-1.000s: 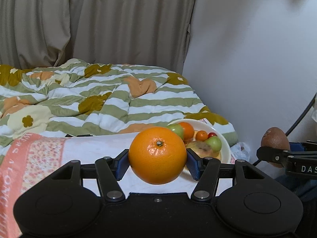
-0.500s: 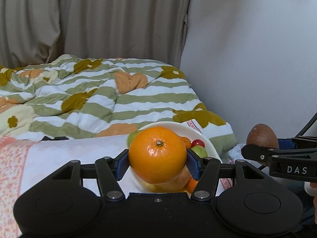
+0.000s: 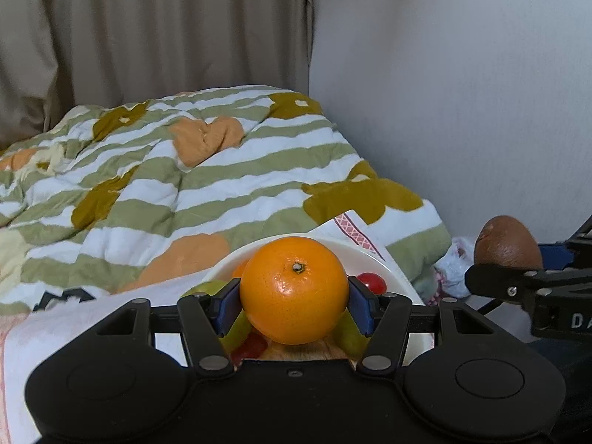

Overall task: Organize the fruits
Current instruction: 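Carry the orange in the left tool while the right tool carries the kiwi toward the bowl, then open the left tool to release the orange into the bowl while the right tool releases the kiwi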

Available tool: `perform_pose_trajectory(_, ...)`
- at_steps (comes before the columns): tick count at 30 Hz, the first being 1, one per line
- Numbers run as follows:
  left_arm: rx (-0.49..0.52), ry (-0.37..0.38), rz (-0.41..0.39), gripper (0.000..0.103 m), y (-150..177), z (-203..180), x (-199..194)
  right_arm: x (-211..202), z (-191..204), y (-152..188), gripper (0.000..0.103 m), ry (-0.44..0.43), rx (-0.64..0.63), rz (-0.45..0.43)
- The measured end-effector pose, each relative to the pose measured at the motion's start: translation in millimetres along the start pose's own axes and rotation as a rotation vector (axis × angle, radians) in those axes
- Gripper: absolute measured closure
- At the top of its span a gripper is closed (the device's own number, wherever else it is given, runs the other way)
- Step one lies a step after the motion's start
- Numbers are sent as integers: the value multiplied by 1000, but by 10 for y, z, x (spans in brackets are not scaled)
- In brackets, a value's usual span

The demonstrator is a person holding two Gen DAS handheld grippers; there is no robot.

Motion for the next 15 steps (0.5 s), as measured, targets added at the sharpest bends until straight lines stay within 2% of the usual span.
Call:
perform_pose_trajectory(12,64,9,53,39,43,-136,302,178,-185,-18,32,30,50,19)
perform_pose_trajectory(13,61,16,41,32,39,-133,274,179,-193,-19,32,32,52,19)
perform_pose_trajectory(14,56,24,26,19,24,-127,246,180,-193,-21,32,33,54,19)
perform_pose_trajectory(15,49,25,11,13,6,-115,218,182,-193,-20,32,34,55,19)
Point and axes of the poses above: each gripper's, at about its wrist camera, not at the fingertips, and x roughly the way its jaws point, z to its left, y to its underside, the point moved 4 cm from there along x, roughly the way its jaws point, and after that the axes turned 9 degrees about -y, right-handed, at the moved point
